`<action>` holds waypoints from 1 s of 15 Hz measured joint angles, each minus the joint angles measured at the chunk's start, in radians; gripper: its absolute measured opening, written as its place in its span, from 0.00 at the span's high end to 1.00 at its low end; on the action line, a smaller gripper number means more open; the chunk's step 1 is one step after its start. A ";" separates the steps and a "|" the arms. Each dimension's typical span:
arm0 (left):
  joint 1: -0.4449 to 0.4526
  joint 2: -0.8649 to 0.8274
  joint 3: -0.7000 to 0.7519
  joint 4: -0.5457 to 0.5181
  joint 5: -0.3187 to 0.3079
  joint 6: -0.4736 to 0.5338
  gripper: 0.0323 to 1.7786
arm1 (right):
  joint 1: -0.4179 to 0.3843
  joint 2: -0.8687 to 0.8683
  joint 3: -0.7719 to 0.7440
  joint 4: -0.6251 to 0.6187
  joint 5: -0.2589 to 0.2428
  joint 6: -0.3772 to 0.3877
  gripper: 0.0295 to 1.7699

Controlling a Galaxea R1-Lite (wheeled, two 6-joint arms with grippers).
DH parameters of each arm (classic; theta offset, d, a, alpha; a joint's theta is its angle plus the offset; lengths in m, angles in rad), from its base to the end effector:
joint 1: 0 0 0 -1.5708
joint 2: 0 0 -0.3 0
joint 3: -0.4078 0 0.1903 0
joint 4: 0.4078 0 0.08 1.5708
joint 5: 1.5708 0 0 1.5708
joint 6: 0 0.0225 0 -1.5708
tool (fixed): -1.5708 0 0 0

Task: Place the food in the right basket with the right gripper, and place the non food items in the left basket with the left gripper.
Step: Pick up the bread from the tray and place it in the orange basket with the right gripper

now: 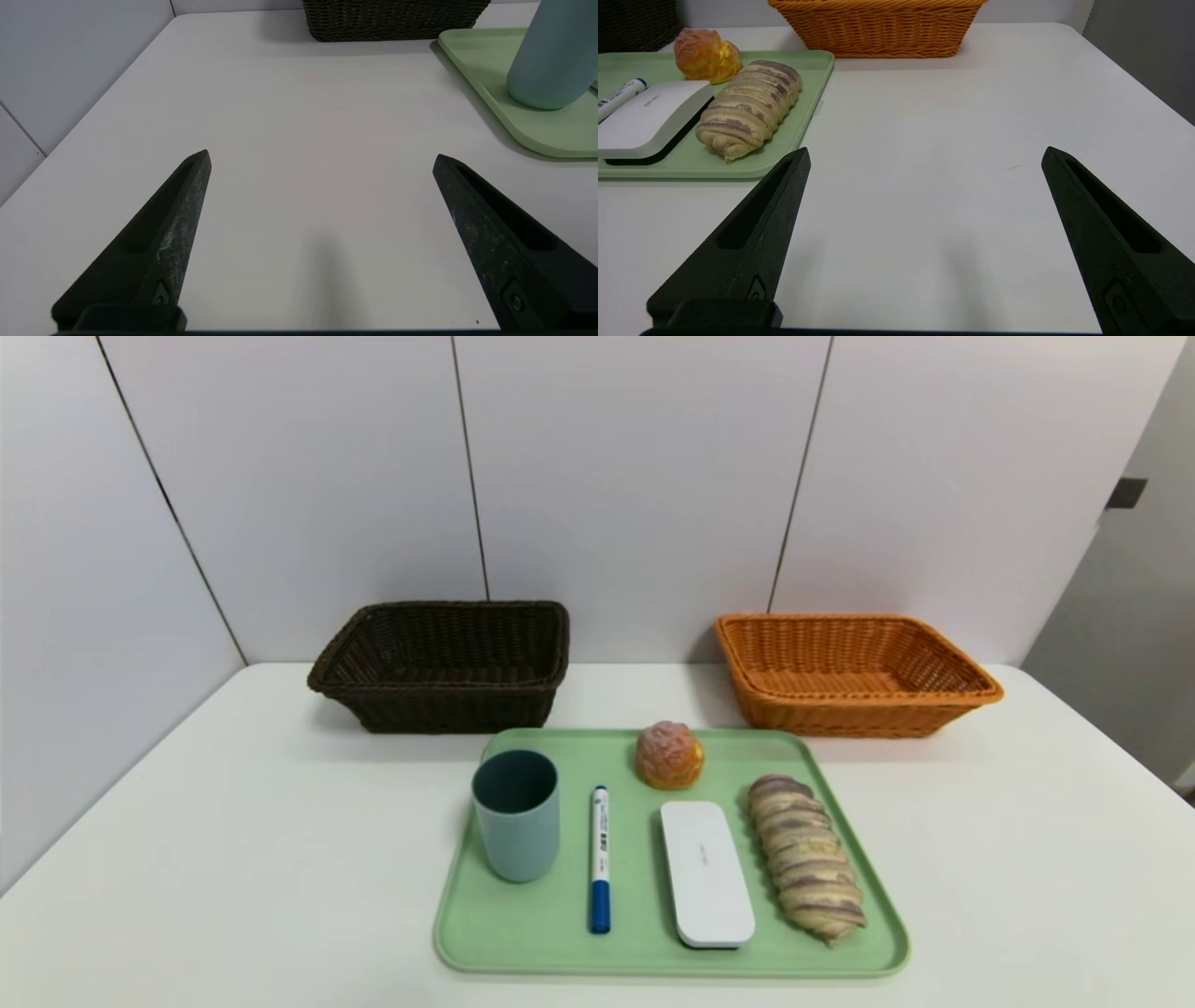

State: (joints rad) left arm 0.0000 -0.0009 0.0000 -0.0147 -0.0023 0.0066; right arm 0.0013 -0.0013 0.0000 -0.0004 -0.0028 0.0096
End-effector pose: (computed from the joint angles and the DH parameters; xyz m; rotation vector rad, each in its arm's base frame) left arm -0.0229 -0.0001 0.0770 0.0066 -0.0156 -0.0022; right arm -0.0229 -0.0001 0.0755 0.0096 -0.0017 -0.0015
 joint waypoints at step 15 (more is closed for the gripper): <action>-0.001 0.149 -0.465 0.442 -0.027 -0.035 0.05 | 0.002 0.224 -0.472 0.299 0.074 0.048 0.03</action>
State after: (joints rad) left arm -0.0009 0.1477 -0.4647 0.4272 -0.0294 -0.0283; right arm 0.0032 0.2232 -0.4723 0.2983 0.0711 0.0572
